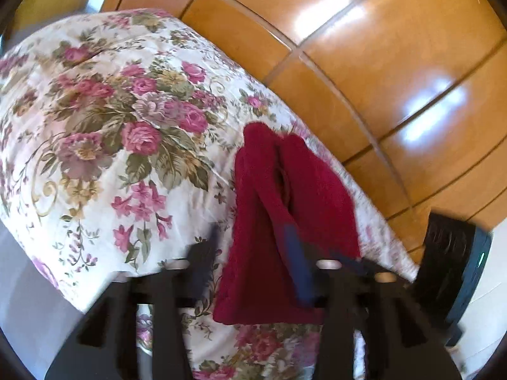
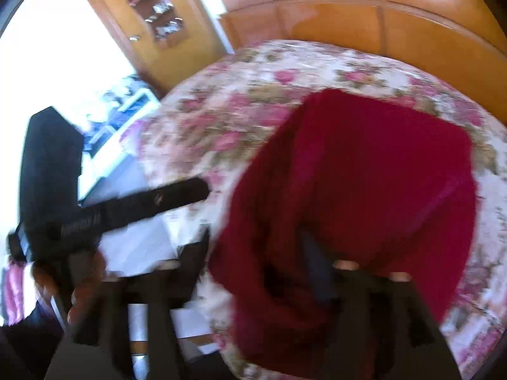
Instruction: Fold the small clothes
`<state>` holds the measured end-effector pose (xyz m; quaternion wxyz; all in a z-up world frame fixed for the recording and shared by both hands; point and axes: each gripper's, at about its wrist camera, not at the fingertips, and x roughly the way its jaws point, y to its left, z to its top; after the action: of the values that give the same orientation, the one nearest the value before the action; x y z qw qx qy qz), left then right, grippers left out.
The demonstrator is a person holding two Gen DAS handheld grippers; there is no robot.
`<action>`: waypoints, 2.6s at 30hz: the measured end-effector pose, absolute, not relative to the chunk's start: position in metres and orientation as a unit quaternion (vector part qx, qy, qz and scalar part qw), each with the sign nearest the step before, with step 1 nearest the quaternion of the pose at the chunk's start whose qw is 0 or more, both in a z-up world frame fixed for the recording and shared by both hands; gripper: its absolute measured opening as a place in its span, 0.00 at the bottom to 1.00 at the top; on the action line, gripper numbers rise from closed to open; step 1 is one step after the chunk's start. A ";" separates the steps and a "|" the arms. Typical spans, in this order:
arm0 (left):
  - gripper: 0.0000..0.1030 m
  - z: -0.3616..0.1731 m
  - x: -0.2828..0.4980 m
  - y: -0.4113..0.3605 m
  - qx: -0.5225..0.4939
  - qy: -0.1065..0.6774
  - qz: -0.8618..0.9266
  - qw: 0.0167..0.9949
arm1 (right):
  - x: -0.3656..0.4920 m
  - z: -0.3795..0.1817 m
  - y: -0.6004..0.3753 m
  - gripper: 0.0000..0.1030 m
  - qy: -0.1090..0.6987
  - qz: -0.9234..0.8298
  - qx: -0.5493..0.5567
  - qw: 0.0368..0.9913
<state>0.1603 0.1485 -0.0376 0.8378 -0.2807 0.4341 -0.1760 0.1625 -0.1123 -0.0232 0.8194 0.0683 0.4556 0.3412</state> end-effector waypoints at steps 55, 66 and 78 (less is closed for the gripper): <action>0.28 0.049 0.135 0.207 -0.282 0.278 -0.215 0.893 | 0.274 0.060 -0.076 0.34 0.356 0.489 0.154 0.781; 0.33 -0.075 0.197 0.180 -0.246 0.434 -0.069 0.864 | 0.328 -0.095 -0.044 0.44 0.519 0.357 0.108 0.770; 0.45 -0.041 0.189 0.166 -0.141 0.431 0.010 0.891 | 0.293 -0.055 -0.052 0.86 0.462 0.317 0.058 0.827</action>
<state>0.1893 0.1661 -0.0413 0.8911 -0.1406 0.4314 0.0098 0.2928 -0.0524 -0.0552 0.8266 0.0581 0.4616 0.3168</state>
